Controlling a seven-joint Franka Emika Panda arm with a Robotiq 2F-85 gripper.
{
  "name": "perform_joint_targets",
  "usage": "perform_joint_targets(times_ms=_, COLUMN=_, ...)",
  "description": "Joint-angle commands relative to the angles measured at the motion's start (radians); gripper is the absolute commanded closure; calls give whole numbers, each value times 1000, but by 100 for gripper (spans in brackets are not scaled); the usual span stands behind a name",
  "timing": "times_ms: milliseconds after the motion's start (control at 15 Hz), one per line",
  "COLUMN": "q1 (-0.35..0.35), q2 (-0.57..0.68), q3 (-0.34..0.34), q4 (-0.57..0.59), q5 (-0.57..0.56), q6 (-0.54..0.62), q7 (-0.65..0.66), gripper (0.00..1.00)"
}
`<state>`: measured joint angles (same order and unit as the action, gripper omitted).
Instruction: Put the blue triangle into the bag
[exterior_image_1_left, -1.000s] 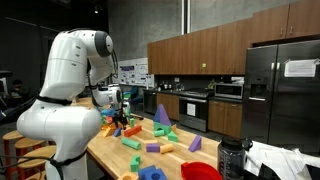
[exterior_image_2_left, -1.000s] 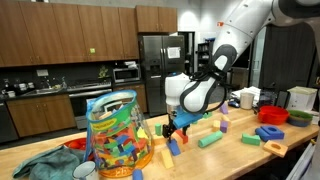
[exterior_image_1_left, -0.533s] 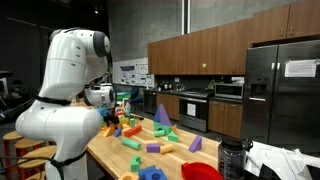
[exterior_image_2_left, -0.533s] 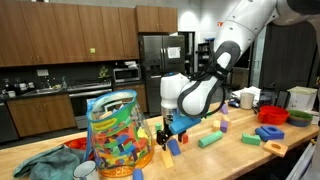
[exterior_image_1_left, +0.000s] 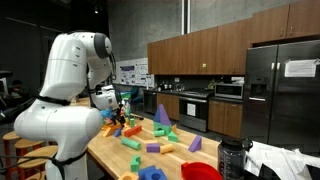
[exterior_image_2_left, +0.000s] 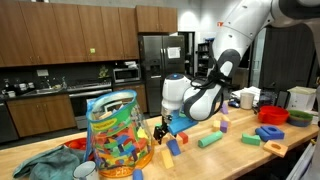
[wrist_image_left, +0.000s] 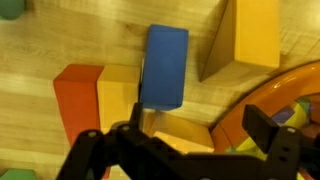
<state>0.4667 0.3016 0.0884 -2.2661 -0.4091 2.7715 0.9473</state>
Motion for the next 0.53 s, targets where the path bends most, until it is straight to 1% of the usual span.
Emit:
perform_joint_targets(times_ms=0, q1=56, q2=16, q3=-88, q4=8, q5=-144, q6=36, q7=123, gripper=0)
perform_joint_targets(times_ms=200, q1=71, q2=11, q3=-109, q4=5, q5=-190, q6=-29, q7=160, gripper=0)
perform_joint_targets(times_ms=467, q1=51, q2=12, q3=-74, q4=8, q5=-175, q6=-123, q7=143, gripper=0)
